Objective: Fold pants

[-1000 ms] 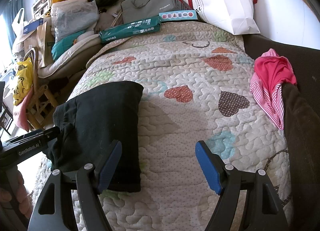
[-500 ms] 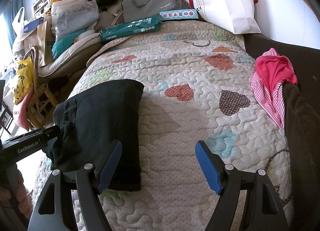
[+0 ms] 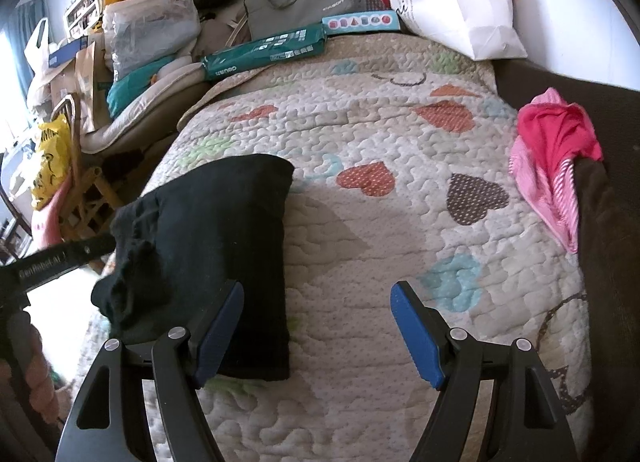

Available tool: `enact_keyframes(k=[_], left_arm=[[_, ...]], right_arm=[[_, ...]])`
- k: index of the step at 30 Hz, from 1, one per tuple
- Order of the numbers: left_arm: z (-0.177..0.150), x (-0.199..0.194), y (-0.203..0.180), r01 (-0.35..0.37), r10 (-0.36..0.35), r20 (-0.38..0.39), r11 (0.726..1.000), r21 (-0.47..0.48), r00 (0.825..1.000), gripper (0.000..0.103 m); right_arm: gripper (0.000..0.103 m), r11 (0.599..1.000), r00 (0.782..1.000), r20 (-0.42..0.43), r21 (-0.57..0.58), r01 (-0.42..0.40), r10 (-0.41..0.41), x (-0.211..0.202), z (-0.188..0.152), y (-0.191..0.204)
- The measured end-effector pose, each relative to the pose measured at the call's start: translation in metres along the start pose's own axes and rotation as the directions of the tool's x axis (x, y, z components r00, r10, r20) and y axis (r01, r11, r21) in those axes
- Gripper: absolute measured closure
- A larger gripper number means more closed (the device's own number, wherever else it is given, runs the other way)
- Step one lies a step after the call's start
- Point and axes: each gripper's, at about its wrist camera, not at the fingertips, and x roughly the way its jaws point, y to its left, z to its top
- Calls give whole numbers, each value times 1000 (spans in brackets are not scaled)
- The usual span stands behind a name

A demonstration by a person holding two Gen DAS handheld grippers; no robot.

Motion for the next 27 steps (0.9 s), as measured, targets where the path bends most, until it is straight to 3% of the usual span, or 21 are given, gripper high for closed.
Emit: enact_keyframes(k=[4, 8, 12, 16, 19, 21, 26, 27], left_arm=[[6, 2, 18, 96, -99, -33, 992, -88, 995, 42], [4, 17, 20, 188, -203, -107, 973, -133, 973, 42], [-5, 38, 15, 215, -241, -181, 965, -154, 954, 42], [-12, 62, 7, 295, -341, -238, 933, -207, 909, 41], [-12, 72, 2, 333, -378, -228, 919, -212, 897, 27], [-10, 76, -6, 381, -421, -218, 902, -202, 880, 11], [-11, 78, -23, 375, -390, -215, 921, -110, 895, 9], [-10, 78, -24, 370, -385, -218, 923, -106, 897, 19]], right_arm=[[19, 996, 995, -48, 19, -90, 91, 3, 21, -1], [17, 975, 966, -141, 85, -207, 218, 24, 49, -4], [17, 959, 949, -180, 165, -232, 260, 53, 64, -12], [17, 937, 927, -202, 216, -274, 317, 73, 64, -12], [16, 928, 915, -214, 229, -293, 342, 84, 59, -11], [13, 919, 909, -211, 246, -307, 360, 91, 59, -13], [10, 867, 871, -203, 338, -366, 447, 109, 55, -21], [10, 851, 861, -198, 363, -379, 468, 114, 53, -23]])
